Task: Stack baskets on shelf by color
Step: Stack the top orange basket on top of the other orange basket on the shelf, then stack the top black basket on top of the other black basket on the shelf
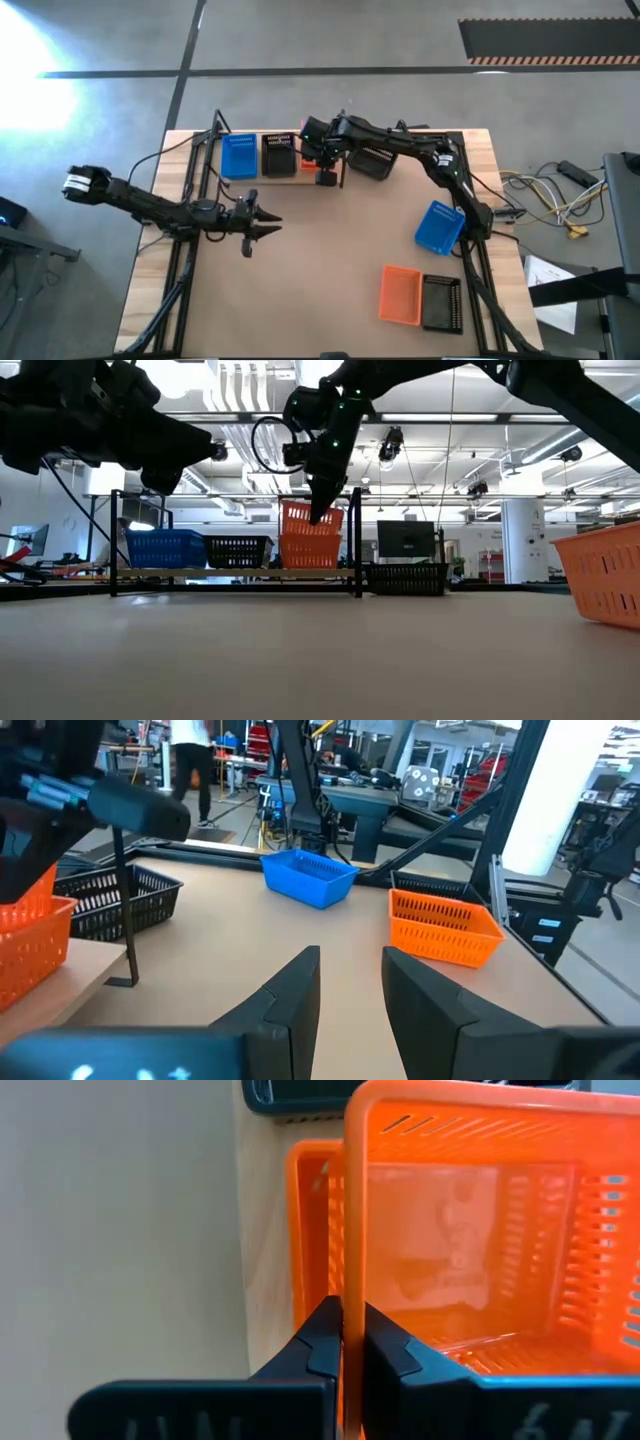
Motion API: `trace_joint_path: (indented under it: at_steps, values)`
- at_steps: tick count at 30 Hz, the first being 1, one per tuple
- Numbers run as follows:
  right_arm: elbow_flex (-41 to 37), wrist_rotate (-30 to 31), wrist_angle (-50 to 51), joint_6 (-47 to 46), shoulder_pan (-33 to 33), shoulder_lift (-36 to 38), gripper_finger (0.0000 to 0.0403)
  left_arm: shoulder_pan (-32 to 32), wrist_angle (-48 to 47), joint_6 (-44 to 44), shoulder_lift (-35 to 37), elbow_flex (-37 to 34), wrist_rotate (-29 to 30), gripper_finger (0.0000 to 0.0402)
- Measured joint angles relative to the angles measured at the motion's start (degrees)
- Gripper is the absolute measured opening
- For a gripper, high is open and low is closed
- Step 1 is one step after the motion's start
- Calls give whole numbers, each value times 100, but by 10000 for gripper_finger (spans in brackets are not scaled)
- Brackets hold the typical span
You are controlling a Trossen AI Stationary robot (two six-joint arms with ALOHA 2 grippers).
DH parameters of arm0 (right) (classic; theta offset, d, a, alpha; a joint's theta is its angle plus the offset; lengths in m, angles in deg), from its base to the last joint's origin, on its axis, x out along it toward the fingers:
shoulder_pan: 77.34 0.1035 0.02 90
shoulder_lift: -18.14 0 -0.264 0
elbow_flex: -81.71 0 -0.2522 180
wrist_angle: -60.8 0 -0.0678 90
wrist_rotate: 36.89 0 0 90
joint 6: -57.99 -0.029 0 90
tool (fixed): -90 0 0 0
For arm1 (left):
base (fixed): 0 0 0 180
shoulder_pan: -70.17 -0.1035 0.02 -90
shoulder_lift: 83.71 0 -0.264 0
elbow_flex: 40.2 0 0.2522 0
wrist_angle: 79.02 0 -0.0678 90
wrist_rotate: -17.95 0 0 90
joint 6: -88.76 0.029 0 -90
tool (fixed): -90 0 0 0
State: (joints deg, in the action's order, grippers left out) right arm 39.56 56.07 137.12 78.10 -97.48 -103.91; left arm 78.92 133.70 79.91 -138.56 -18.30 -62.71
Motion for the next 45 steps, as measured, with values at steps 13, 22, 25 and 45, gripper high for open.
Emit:
trace_joint_path:
  at_steps: [13,22,25,45]
  values:
    - [-3,20,0,-171,-13,21,95,0,23,2,-15,10,16,93]
    - [-14,-155,-63,-390,189,344,126,0,20,4,-54,-9,16,93]
    - [-298,-396,-64,-400,552,543,117,0,6,4,-63,-15,16,93]
    - [-5653,304,-782,-5507,4336,4242,57,0,377,20,-557,-82,14,93]
